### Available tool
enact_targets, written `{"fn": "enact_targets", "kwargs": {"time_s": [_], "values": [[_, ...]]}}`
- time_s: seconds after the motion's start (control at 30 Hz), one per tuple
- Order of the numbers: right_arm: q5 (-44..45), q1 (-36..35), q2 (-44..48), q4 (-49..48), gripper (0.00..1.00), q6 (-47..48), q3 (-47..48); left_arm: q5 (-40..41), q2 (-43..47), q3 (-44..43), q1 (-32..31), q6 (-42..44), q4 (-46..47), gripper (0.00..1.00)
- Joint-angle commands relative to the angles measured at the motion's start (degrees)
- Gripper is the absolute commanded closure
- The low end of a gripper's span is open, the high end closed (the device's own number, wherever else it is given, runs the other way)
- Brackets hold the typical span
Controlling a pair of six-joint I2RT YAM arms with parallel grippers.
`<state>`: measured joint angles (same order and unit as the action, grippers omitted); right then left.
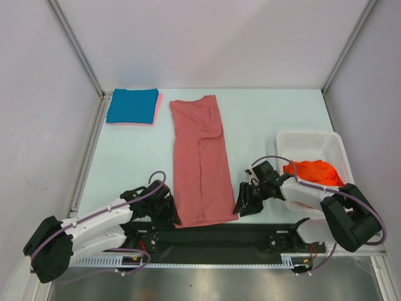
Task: Fold and stack the t-shirts
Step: Fold the tshirt
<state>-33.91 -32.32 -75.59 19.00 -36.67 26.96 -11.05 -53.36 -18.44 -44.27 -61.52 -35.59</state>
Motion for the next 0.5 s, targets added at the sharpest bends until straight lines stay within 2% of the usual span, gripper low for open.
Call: {"fn": "enact_targets", "kwargs": {"time_s": [0.0, 0.43, 0.47], "values": [[2.62, -0.29, -0.96, -1.69, 0.54, -0.42, -1.12, 1.03, -0.07, -0.28, -0.55, -0.89, 1.40, 0.38], [4.47, -0.03, -1.66, -1.16, 0.54, 0.28, -1.21, -0.20, -0.34, -0.64, -0.55, -0.97, 4.57, 0.52], [4.64, -0.12, -1.75, -0.90, 0.54, 0.63, -1.21, -0.29, -0.34, -0.64, -0.55, -0.97, 4.66, 0.58]]}}
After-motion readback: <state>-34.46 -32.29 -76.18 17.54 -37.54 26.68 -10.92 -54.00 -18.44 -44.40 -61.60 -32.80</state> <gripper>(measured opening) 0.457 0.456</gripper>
